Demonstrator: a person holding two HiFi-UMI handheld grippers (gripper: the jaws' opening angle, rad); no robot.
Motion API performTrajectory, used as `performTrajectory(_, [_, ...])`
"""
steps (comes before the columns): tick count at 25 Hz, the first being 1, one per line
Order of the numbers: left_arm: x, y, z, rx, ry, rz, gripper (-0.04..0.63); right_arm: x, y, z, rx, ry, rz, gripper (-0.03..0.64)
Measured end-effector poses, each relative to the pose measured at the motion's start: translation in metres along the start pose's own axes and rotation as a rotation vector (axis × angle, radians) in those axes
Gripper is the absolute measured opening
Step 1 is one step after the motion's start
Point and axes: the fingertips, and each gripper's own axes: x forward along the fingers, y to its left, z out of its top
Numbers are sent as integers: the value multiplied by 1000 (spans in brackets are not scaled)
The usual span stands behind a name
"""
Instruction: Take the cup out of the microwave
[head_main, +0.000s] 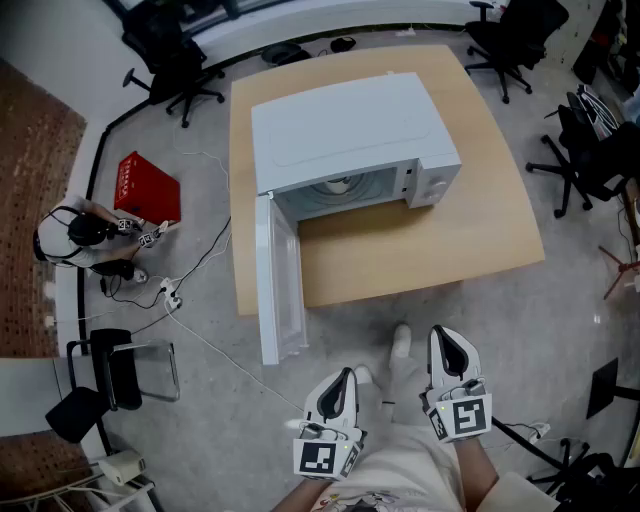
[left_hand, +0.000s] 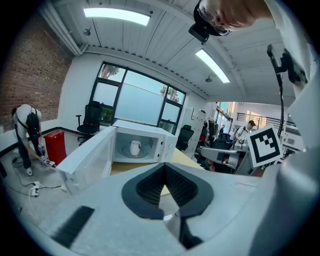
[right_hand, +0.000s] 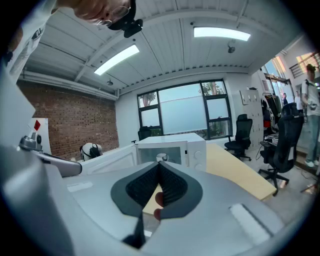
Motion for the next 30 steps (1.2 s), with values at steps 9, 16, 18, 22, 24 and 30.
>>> performTrajectory(9, [-77,-39,-1,-19,-31,32,2,-73,64,8,80,11,92,6])
performTrajectory(16, [-71,-72,6,51,-70,-7,2,-94,63,11,36,-27,125,6])
performTrajectory(18, [-71,-77,2,51,-67,-4,2,-99,61,9,39,-28,126,6])
performTrajectory(22, [-70,-83,4,48,-74,16,2,-106,55,8,44,-19,135,6])
performTrajectory(24, [-68,-87,1,38,-74,33,2,-109,51,5,41,-9,154,6])
performTrajectory(30, [-70,-88,-6,-12,-99,110,2,-110,48,4,20,-11,209,6])
